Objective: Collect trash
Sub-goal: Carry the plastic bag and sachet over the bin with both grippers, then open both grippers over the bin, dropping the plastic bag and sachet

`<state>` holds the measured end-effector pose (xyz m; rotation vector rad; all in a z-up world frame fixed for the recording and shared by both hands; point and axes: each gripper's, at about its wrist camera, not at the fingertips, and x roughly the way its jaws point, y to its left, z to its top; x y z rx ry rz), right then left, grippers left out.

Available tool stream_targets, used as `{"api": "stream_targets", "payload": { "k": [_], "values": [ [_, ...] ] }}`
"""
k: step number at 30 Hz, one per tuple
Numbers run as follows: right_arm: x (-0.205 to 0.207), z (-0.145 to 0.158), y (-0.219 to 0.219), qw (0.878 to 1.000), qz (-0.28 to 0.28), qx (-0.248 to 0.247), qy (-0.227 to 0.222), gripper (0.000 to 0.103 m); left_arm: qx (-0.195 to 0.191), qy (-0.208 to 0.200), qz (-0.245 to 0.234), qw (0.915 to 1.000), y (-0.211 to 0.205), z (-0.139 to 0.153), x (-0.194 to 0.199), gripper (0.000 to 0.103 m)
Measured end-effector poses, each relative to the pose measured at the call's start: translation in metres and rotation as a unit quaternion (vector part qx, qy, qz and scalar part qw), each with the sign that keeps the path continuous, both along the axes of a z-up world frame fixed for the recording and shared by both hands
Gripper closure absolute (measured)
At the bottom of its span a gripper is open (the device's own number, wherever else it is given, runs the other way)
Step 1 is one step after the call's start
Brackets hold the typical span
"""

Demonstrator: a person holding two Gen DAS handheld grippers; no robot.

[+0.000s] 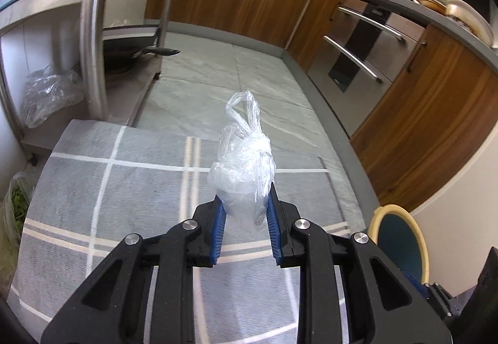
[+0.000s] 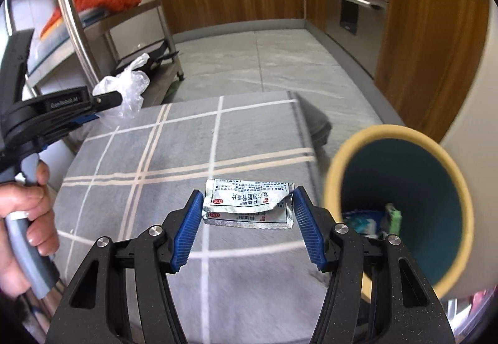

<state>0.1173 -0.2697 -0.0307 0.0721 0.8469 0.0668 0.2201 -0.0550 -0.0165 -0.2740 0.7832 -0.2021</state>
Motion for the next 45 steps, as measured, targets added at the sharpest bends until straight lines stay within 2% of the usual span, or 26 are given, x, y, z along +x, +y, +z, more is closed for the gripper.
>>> {"api": "stream_targets", "payload": {
  "k": [7, 16, 24, 29, 36, 42, 45],
  "values": [
    [-0.020, 0.017, -0.036, 0.999, -0.031, 0.010, -0.019, 0.042, 0.002, -0.015, -0.034, 0.9993, -0.029, 0.015, -0.010, 0.079],
    [-0.030, 0.024, -0.068, 0.997, -0.063, 0.022, -0.035, 0.042, 0.009, -0.019, -0.085, 0.9962, -0.067, 0.018, -0.016, 0.080],
    [-0.038, 0.026, -0.093, 0.995, -0.084, 0.019, -0.044, 0.042, 0.011, -0.019, -0.136, 0.9905, -0.106, 0.016, -0.019, 0.080],
    [-0.045, 0.025, -0.120, 0.992, -0.115, 0.035, -0.049, 0.042, 0.015, -0.017, -0.172, 0.9848, -0.136, 0.013, -0.022, 0.080],
    [-0.055, 0.019, -0.153, 0.986, -0.151, 0.047, -0.047, 0.042, 0.024, -0.016, -0.255, 0.9666, -0.197, 0.007, -0.036, 0.079],
    [-0.063, 0.008, -0.176, 0.981, -0.179, 0.062, -0.041, 0.042, 0.037, 0.001, -0.313, 0.9492, -0.246, -0.012, -0.045, 0.079],
    [-0.064, 0.002, -0.190, 0.976, -0.198, 0.079, -0.037, 0.042, 0.036, 0.021, -0.321, 0.9462, -0.262, -0.021, -0.043, 0.079]
  ]
}}
